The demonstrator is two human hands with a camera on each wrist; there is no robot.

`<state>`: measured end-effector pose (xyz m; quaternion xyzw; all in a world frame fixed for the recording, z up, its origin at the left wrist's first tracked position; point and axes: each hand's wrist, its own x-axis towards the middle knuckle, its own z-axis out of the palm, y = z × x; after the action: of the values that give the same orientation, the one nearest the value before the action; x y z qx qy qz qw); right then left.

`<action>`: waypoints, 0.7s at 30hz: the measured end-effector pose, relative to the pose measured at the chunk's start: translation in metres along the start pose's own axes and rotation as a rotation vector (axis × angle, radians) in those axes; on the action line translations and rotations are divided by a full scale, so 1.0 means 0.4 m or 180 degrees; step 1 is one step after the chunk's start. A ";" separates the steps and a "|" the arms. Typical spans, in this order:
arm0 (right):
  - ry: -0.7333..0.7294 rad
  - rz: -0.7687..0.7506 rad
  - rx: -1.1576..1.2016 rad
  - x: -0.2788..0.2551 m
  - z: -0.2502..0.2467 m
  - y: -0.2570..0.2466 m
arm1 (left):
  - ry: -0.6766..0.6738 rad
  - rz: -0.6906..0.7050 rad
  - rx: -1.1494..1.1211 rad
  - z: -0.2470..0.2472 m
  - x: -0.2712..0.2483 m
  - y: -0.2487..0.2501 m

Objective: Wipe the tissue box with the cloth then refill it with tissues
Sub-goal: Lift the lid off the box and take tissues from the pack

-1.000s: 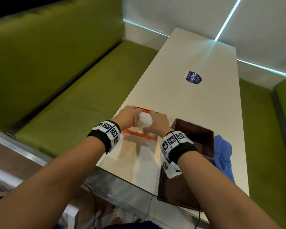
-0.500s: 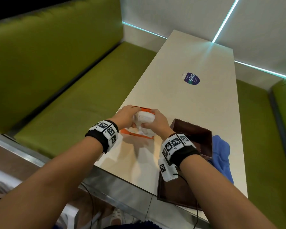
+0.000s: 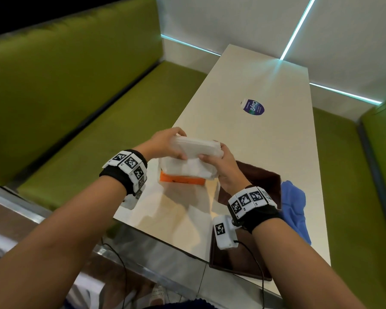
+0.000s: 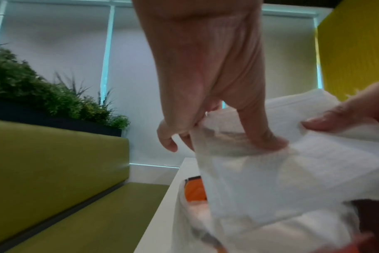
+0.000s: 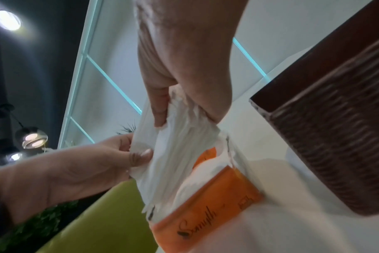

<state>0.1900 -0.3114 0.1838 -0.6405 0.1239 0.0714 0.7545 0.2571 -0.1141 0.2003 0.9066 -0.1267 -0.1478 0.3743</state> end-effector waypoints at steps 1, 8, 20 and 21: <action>0.0013 -0.0027 0.0127 -0.002 -0.005 -0.014 | 0.0030 0.0031 -0.0391 -0.012 -0.008 0.009; -0.0278 -0.0237 0.0921 -0.005 -0.040 -0.124 | 0.0137 0.0045 -0.2988 -0.039 -0.061 0.123; -0.0221 0.0314 0.1158 -0.077 -0.133 -0.167 | 0.0160 -0.0165 -0.3142 0.060 -0.049 0.227; -0.0212 0.0412 0.1179 -0.087 -0.148 -0.171 | 0.0136 -0.0135 -0.3106 0.072 -0.048 0.232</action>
<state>0.1693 -0.3796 0.2496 -0.4787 0.1507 0.1169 0.8570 0.2180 -0.1901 0.2505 0.6307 -0.0165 -0.1788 0.7550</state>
